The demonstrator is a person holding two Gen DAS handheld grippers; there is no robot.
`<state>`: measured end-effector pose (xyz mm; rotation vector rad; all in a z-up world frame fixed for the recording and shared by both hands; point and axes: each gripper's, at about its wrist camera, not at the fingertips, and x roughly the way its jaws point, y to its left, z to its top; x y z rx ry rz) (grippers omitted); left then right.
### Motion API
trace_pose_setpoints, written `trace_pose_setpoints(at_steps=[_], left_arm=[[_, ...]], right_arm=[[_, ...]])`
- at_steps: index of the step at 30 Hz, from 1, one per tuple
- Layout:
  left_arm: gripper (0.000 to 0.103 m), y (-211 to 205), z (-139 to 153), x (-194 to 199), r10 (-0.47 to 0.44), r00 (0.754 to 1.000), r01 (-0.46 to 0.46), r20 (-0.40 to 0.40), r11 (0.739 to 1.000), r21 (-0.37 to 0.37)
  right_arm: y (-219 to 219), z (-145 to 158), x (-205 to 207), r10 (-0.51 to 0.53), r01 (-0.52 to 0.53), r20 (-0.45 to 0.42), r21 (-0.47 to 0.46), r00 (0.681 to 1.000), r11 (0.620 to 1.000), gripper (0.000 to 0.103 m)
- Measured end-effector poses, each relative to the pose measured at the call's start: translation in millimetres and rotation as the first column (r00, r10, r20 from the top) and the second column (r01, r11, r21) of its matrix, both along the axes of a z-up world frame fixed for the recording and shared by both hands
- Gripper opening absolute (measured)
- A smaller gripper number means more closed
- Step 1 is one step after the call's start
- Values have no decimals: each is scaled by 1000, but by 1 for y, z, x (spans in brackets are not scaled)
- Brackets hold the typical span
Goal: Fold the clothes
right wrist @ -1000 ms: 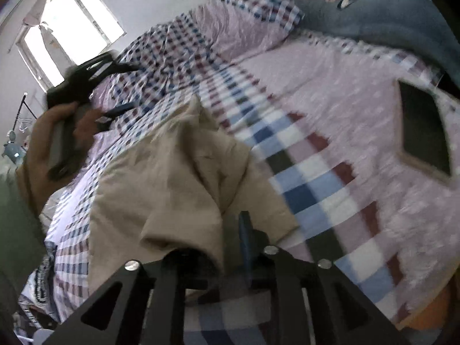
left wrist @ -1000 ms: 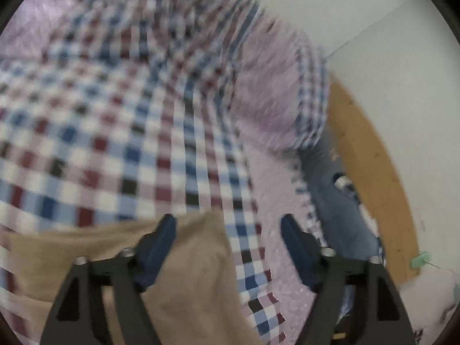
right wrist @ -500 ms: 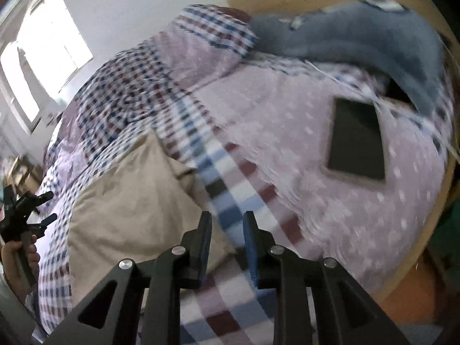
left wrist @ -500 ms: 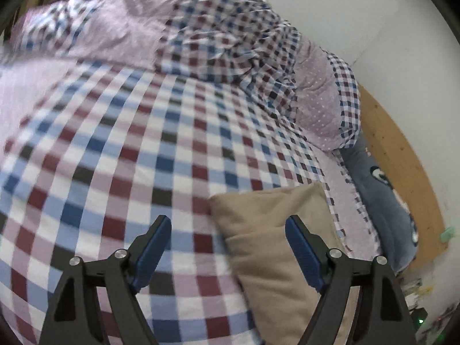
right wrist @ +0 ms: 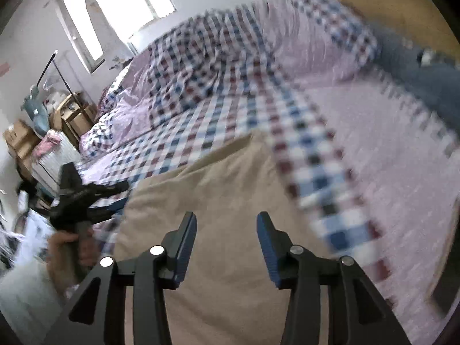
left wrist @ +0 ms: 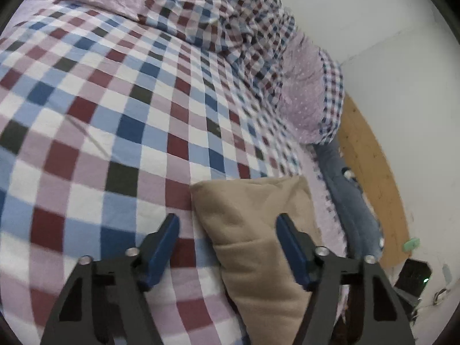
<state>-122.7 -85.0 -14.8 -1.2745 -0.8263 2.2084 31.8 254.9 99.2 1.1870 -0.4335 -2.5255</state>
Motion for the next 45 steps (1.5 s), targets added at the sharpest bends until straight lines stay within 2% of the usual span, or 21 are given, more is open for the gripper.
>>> trace_pose_setpoints(at_steps=[2, 5, 6, 8, 11, 13, 14, 16, 19, 22, 24, 25, 26, 27, 31, 33, 35, 38, 41, 45], left_arm=[[57, 3, -3, -4, -9, 1000, 9, 4, 1000, -18], [50, 1, -4, -12, 4, 1000, -4, 6, 1000, -4], [48, 0, -5, -15, 9, 1000, -9, 7, 1000, 3], [33, -1, -6, -21, 18, 1000, -18, 9, 1000, 16], [16, 1, -7, -25, 24, 1000, -24, 13, 1000, 14], [14, 1, -6, -25, 22, 1000, -22, 10, 1000, 16], [10, 1, -5, -25, 22, 1000, -22, 7, 1000, 22], [8, -1, -4, -25, 20, 1000, -20, 4, 999, 39], [6, -2, 0, -26, 9, 1000, -9, 1, 999, 44], [5, 0, 3, -29, -10, 1000, 10, 0, 999, 32], [5, 1, 5, -31, -15, 1000, 16, -3, 999, 28], [5, 1, 4, -32, -17, 1000, 17, -2, 999, 29], [5, 0, 4, -33, -16, 1000, 16, 0, 999, 30], [5, 0, 3, -34, -15, 1000, 15, 3, 999, 31], [4, -2, 6, -37, -20, 1000, 20, -2, 999, 47], [4, -3, 12, -38, -17, 1000, 18, -16, 998, 68], [4, -2, 15, -40, -12, 1000, 14, -22, 997, 77], [4, -1, 4, -43, 10, 1000, -10, 13, 998, 62], [4, -8, -14, -45, 33, 998, -37, 46, 995, 92], [5, -10, -11, -43, 45, 999, -48, 23, 992, 114]], right_arm=[[-27, -6, 22, 66, -66, -5, 27, 998, 997, 48], [-69, -13, 57, 180, -179, -4, 85, 984, 980, 48], [-84, -16, 72, 219, -217, -8, 109, 976, 970, 48], [-110, -20, 101, 288, -282, -19, 157, 957, 947, 48], [-138, -27, 140, 366, -348, -35, 233, 930, 908, 48], [-155, -32, 158, 413, -384, -42, 291, 910, 876, 48], [-163, -35, 167, 436, -400, -45, 320, 899, 859, 48], [-178, -40, 178, 475, -417, -54, 402, 878, 816, 46], [-193, -52, 185, 503, -386, -63, 562, 862, 732, 45], [-206, -67, 190, 534, -339, -67, 705, 843, 623, 44], [-216, -79, 195, 578, -310, -68, 790, 814, 529, 41], [-221, -85, 197, 600, -292, -65, 828, 798, 479, 37], [-223, -89, 197, 609, -293, -58, 838, 791, 461, 19], [-223, -92, 198, 615, -297, -50, 842, 787, 449, 6], [-206, -64, 205, 619, -294, -116, 802, 777, 519, 3], [-198, -49, 207, 613, -298, -125, 788, 780, 539, 3], [-190, -47, 205, 606, -326, -93, 773, 790, 544, 3], [-190, -58, 202, 624, -383, -45, 755, 780, 533, 3], [-190, -57, 201, 623, -396, -47, 733, 781, 553, 3], [-184, -53, 197, 621, -411, -53, 704, 782, 578, 3]])
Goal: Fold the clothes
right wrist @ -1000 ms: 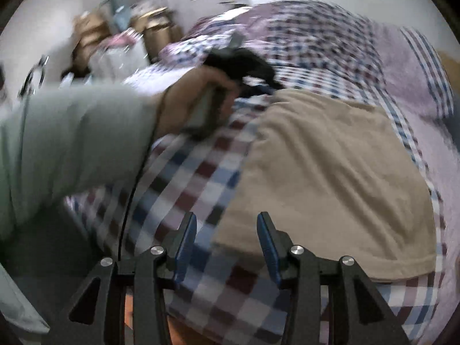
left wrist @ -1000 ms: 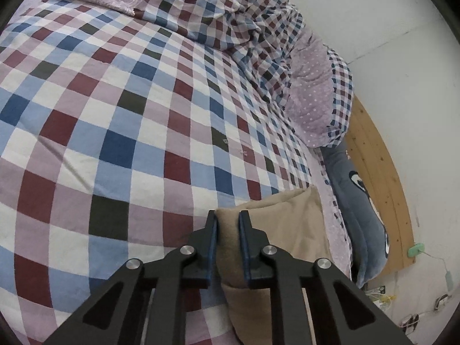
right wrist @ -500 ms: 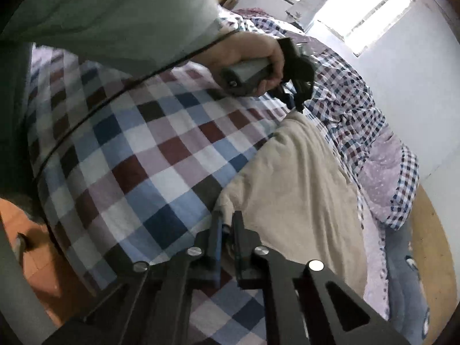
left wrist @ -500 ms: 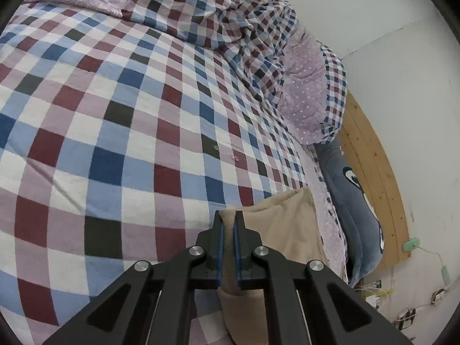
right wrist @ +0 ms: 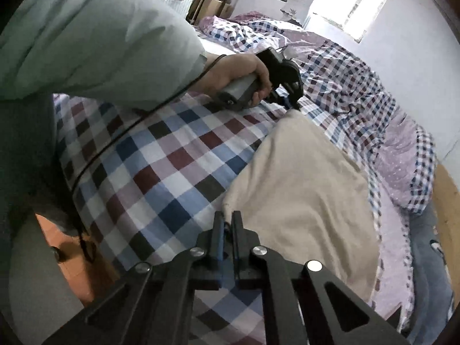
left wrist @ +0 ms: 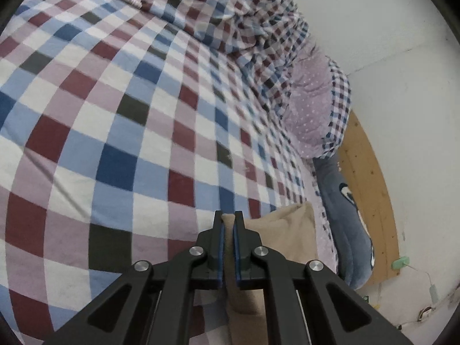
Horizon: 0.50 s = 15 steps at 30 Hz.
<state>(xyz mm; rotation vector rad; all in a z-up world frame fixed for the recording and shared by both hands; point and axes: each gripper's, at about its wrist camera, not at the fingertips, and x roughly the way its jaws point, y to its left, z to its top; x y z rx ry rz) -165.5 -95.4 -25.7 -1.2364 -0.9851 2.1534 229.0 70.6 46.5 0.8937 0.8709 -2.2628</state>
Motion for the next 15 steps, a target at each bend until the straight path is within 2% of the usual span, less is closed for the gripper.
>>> trace_pose_setpoints(at_steps=[4, 8, 11, 13, 15], left_arm=[[5, 1, 7, 3, -7, 1000, 7, -17, 1000, 6], [2, 6, 34, 9, -40, 990, 40, -135, 999, -2], [2, 11, 56, 13, -39, 978, 37, -207, 999, -13], [2, 9, 51, 11, 3, 982, -6, -189, 1000, -14], [2, 2, 27, 4, 67, 994, -69, -92, 997, -27]], right_arm=[[4, 11, 5, -5, 5, -7, -45, 1000, 999, 3], [15, 36, 10, 10, -11, -4, -67, 1000, 998, 2], [23, 37, 13, 15, -14, 24, -44, 1000, 999, 2], [26, 30, 16, 11, -11, 39, -16, 999, 1000, 2], [27, 26, 17, -4, 4, 49, -7, 999, 1000, 2]])
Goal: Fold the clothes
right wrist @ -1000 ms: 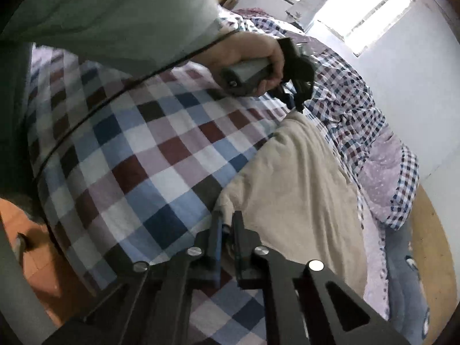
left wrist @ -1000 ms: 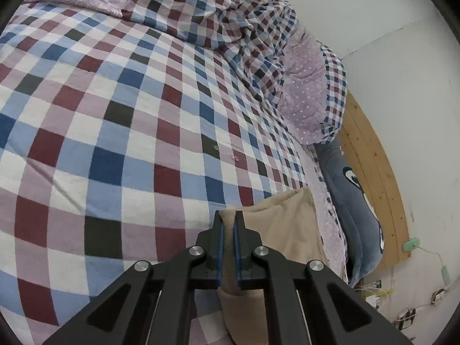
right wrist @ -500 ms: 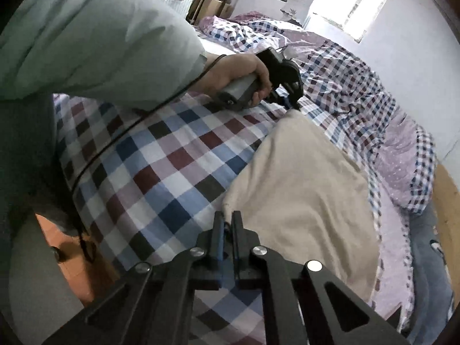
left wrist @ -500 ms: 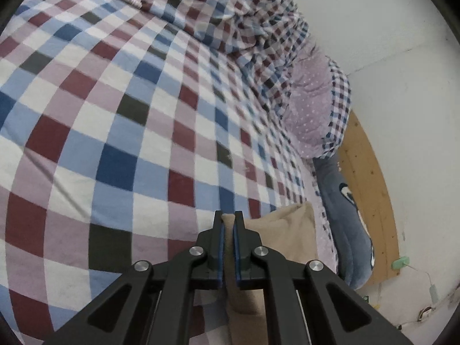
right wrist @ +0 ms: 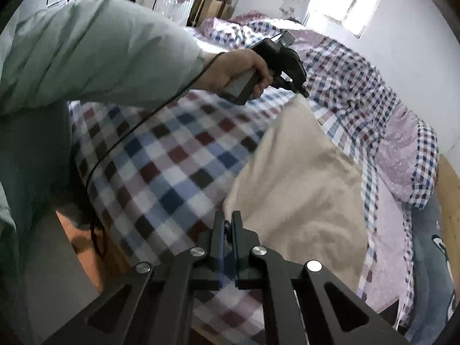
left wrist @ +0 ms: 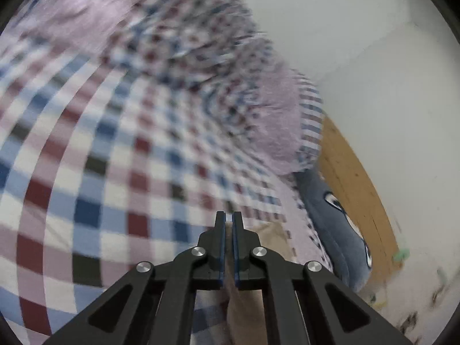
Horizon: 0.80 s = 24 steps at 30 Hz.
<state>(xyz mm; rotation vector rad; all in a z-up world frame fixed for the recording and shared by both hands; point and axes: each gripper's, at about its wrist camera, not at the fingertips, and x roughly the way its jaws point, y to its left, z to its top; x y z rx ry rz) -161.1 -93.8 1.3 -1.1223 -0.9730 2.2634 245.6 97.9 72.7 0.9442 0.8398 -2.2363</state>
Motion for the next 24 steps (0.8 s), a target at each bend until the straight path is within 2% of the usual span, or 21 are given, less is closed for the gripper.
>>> trace_pose_setpoints(at_steps=[3, 6, 8, 10, 14, 15, 16, 18, 21, 24], left_arm=[[3, -15, -34, -1, 85, 986, -89, 146, 996, 17], [6, -29, -29, 8, 125, 983, -135, 132, 988, 68], [32, -28, -16, 12, 93, 991, -99, 93, 993, 67], [43, -19, -9, 15, 50, 996, -54, 80, 998, 44], [42, 7, -10, 19, -30, 995, 38, 95, 996, -81], [35, 13, -13, 19, -36, 994, 48, 99, 992, -120], [7, 16, -15, 19, -33, 995, 46, 97, 990, -134], [6, 16, -17, 22, -19, 997, 27, 74, 993, -118], [5, 13, -10, 26, 18, 1000, -16, 9, 993, -117], [5, 12, -21, 15, 40, 998, -33, 54, 992, -124]], right_arm=[[1, 0, -4, -27, 27, 13, -30, 1000, 999, 3], [1, -3, -7, -53, 54, 27, -49, 998, 997, 6], [1, -6, -8, -65, 67, 36, -58, 997, 996, 6], [1, -7, -9, -66, 69, 47, -67, 997, 995, 7], [-3, -11, -8, -44, 51, 81, -87, 996, 995, 9], [-4, -12, -7, -36, 44, 89, -89, 995, 995, 9], [-6, -13, -5, -21, 31, 102, -92, 995, 995, 9], [-8, -15, 0, 5, 6, 122, -91, 992, 996, 9], [-3, -13, -2, 32, -8, 167, -143, 985, 990, 9], [9, -4, -18, 29, 20, 213, -224, 977, 974, 12]])
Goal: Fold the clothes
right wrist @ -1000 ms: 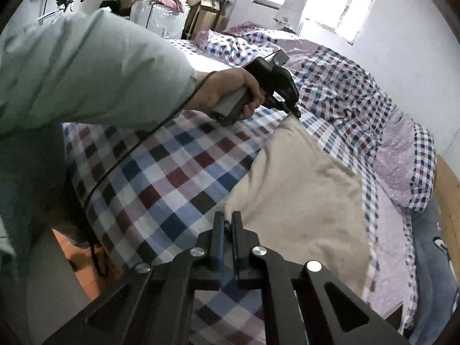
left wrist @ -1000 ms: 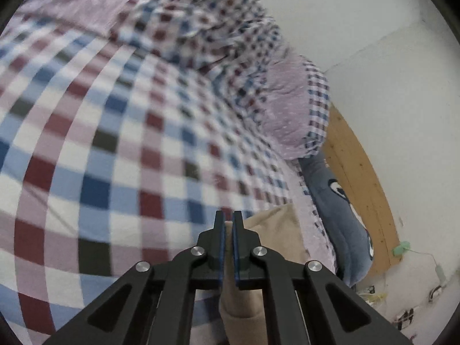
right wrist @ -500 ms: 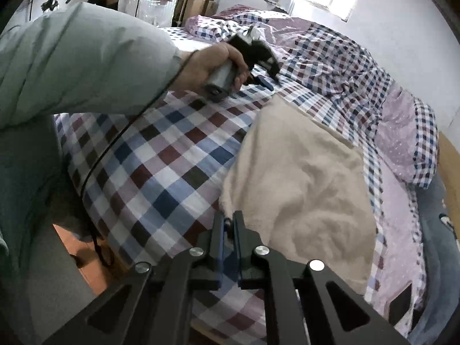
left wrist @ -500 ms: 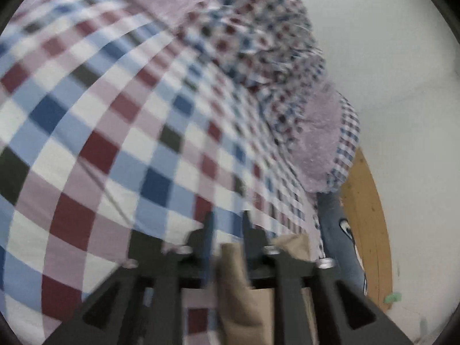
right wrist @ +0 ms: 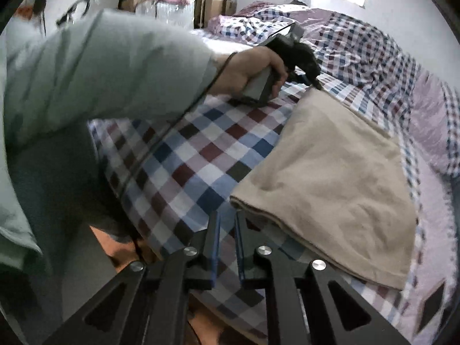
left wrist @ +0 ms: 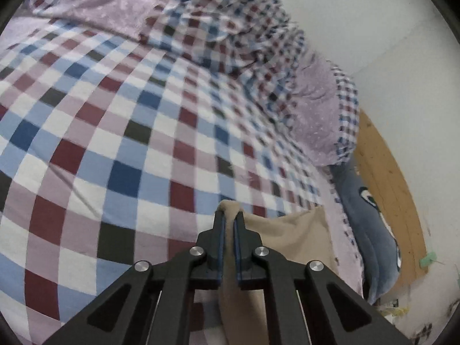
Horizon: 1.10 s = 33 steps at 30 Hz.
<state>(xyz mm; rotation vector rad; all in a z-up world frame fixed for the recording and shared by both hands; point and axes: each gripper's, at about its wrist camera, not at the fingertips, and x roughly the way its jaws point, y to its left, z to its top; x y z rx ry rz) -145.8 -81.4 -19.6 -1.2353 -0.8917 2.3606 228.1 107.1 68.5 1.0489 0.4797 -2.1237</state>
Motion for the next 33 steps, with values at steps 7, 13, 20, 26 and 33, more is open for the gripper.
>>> trace_pose_setpoints(at_steps=[7, 13, 20, 26, 33], left_arm=[[60, -20, 20, 8, 138, 990, -138, -16, 990, -32], [81, 9, 84, 31, 71, 978, -102, -197, 983, -154], [84, 90, 90, 33, -181, 957, 69, -227, 901, -428], [84, 114, 27, 24, -227, 969, 137, -93, 817, -561], [84, 124, 21, 28, -242, 966, 135, -88, 768, -626]], right_arm=[[61, 44, -84, -234, 221, -61, -173, 970, 960, 52], [109, 48, -210, -435, 406, -49, -278, 899, 871, 59], [106, 5, -338, -471, 468, 54, -255, 881, 846, 59], [94, -65, -408, -494, 517, 173, -130, 852, 846, 45], [128, -78, -414, -621, 642, 168, -151, 766, 752, 0]])
